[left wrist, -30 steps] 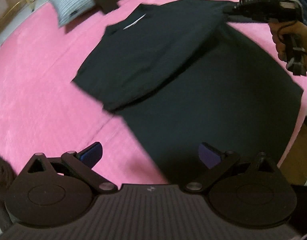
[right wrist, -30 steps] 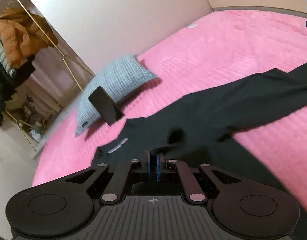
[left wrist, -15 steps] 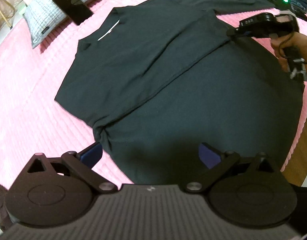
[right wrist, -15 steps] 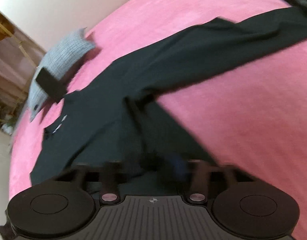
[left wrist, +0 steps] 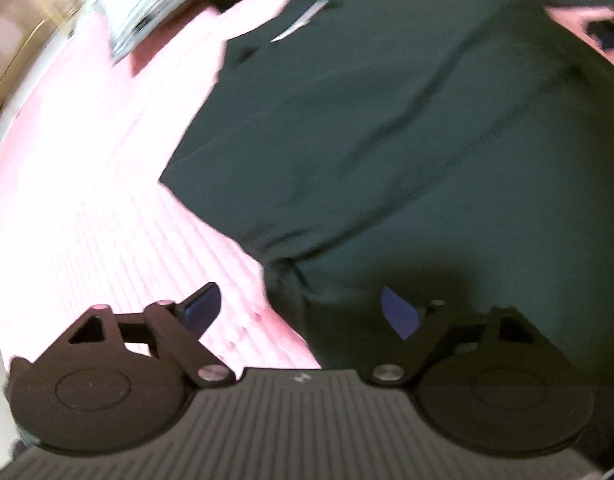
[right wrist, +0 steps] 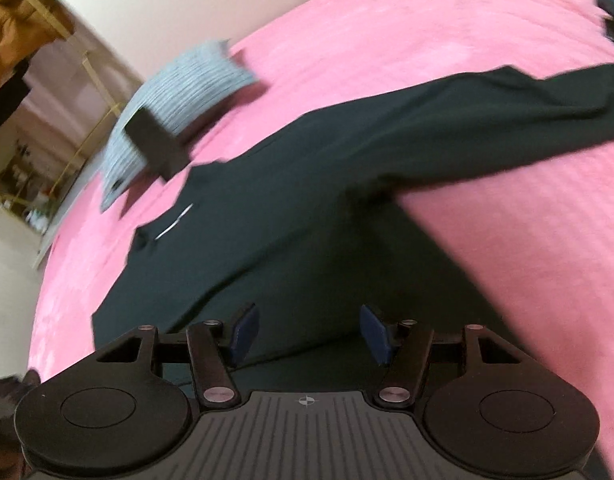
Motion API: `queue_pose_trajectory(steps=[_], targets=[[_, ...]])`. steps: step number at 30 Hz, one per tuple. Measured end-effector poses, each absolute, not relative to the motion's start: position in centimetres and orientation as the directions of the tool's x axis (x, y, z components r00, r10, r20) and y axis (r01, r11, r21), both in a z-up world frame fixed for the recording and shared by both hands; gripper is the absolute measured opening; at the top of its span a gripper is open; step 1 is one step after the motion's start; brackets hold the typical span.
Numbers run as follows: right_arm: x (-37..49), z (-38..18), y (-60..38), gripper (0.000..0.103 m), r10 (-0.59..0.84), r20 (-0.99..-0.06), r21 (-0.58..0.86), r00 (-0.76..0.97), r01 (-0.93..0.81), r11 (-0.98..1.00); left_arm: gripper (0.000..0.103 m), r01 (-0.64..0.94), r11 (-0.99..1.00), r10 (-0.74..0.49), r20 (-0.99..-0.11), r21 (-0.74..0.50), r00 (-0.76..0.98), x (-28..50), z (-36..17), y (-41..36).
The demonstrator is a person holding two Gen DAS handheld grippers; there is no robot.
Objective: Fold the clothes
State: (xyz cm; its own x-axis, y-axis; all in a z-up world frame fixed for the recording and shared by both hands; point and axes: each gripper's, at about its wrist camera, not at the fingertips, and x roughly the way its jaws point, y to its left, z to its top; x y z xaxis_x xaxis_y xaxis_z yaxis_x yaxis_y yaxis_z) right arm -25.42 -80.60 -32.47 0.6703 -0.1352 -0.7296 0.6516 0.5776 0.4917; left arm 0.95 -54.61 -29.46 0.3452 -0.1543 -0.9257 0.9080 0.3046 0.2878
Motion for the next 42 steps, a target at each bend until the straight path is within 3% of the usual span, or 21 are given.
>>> queue_pose_trajectory(steps=[1, 3, 4, 5, 9, 15, 19, 22, 25, 28, 31, 35, 38, 42], targets=[[-24.3, -32.3, -79.7, 0.06, -0.126, -0.73, 0.487, 0.671, 0.641, 0.593, 0.077, 0.9, 0.331, -0.156, -0.925, 0.282, 0.347, 1.9, -30.3, -54.5], [-21.4, -31.9, -77.7, 0.06, -0.091, -0.727, 0.481, 0.68, 0.601, 0.639, 0.058, 0.899, 0.366, -0.164, -0.935, 0.239, 0.315, 3.7, -32.2, -54.1], [-19.9, -31.7, -76.7, 0.06, -0.071, -0.726, 0.478, 0.684, 0.576, 0.663, 0.025, 0.904, 0.372, -0.17, -0.941, 0.212, 0.291, 4.2, -33.0, -53.8], [-18.1, -31.5, -75.7, 0.06, -0.047, -0.723, 0.475, 0.69, 0.545, 0.691, 0.007, 0.906, 0.381, -0.179, -0.946, 0.187, 0.27, 4.6, -33.7, -53.3], [-9.4, -31.0, -71.0, 0.06, 0.089, -0.714, 0.459, 0.695, 0.368, 0.809, 0.006, 0.872, 0.468, -0.274, -0.914, 0.145, 0.299, 4.0, -33.4, -49.4], [4.0, -33.5, -63.7, 0.06, 0.344, -0.748, 0.456, 0.568, 0.062, 0.888, 0.005, 0.827, 0.561, -0.353, -0.891, 0.044, 0.286, 3.7, -34.1, -46.6], [10.0, -37.1, -61.3, 0.059, 0.386, -0.791, 0.455, 0.474, 0.034, 0.89, 0.006, 0.815, 0.58, -0.394, -0.878, -0.008, 0.272, 4.3, -34.2, -45.6], [11.0, -37.1, -62.4, 0.06, 0.351, -0.743, 0.488, 0.57, 0.104, 0.866, 0.007, 0.818, 0.575, -0.413, -0.871, -0.024, 0.265, 4.2, -33.9, -45.0], [7.9, -35.1, -64.1, 0.06, 0.298, -0.682, 0.535, 0.668, 0.177, 0.826, 0.011, 0.828, 0.56, -0.42, -0.872, -0.029, 0.253, 4.6, -33.0, -44.9], [2.5, -33.7, -66.6, 0.06, 0.188, -0.686, 0.512, 0.702, 0.283, 0.811, 0.012, 0.847, 0.531, -0.417, -0.872, -0.005, 0.257, 4.3, -31.7, -44.9], [-4.9, -33.5, -71.0, 0.06, 0.033, -0.734, 0.455, 0.678, 0.455, 0.765, 0.018, 0.872, 0.488, -0.422, -0.865, 0.035, 0.27, 3.7, -29.9, -45.5], [-16.8, -36.3, -78.4, 0.06, -0.099, -0.812, 0.455, 0.575, 0.73, 0.511, 0.029, 0.914, 0.392, -0.442, -0.849, 0.107, 0.289, 2.1, -27.9, -48.6], [-24.0, -37.1, -81.9, 0.059, -0.112, -0.775, 0.542, 0.622, 0.746, 0.388, 0.035, 0.936, 0.324, -0.46, -0.841, 0.139, 0.284, 0.4, -27.3, -52.3], [-28.8, -36.6, -84.7, 0.06, -0.078, -0.769, 0.571, 0.635, 0.736, 0.363, 0.037, 0.951, 0.263, -0.462, -0.845, 0.162, 0.271, -3.0, -28.2, -58.5]])
